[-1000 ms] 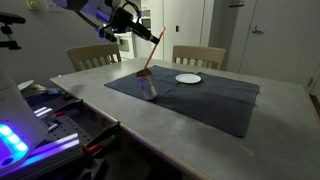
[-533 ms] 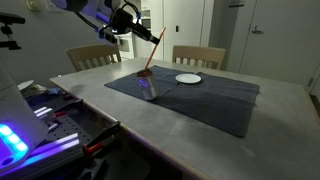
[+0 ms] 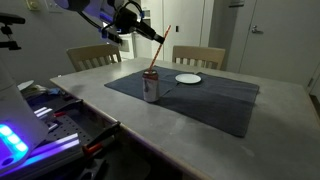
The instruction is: Put the straw in the can
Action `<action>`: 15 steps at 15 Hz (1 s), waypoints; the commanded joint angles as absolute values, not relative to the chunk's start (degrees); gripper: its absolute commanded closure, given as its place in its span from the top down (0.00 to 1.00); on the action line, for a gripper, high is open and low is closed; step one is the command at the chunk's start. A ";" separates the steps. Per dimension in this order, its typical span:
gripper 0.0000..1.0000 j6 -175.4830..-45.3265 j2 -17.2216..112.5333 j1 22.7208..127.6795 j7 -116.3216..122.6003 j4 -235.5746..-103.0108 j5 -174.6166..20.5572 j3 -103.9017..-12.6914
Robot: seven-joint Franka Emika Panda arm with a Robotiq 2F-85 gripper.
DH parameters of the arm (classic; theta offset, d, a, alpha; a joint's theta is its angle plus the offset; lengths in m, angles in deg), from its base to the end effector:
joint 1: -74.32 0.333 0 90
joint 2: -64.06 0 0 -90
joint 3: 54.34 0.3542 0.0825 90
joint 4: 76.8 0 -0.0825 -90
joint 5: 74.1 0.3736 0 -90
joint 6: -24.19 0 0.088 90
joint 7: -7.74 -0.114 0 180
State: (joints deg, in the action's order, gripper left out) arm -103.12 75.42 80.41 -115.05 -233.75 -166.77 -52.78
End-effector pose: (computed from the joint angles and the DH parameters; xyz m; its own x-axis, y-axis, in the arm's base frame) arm 0.3720 0.0121 0.3213 0.4957 -0.2205 0.8401 -0.7268 -0.6348 0.2623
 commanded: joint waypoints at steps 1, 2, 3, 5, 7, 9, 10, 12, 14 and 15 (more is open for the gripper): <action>0.02 -102.16 73.96 79.74 -115.69 -232.77 -166.55 -52.89; 0.02 -102.18 73.87 79.73 -115.73 -232.69 -166.52 -52.94; 0.02 -102.21 73.82 79.72 -115.70 -232.60 -166.48 -52.98; 0.02 -102.26 73.70 79.69 -115.74 -232.48 -166.52 -53.01; 0.02 -102.25 73.54 79.66 -115.74 -232.29 -166.58 -53.05; 0.36 -102.17 73.43 79.64 -115.64 -232.08 -166.55 -53.07; 0.42 -102.07 73.37 79.66 -115.62 -231.97 -166.55 -53.04; 0.56 -102.04 73.41 79.68 -115.58 -231.89 -166.53 -53.02; 0.70 -102.02 73.55 79.69 -115.46 -231.73 -166.50 -53.02; 0.78 -101.97 73.73 79.70 -115.41 -231.76 -166.45 -53.00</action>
State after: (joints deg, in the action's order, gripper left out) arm -102.92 75.41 80.11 -115.11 -233.09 -166.77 -53.22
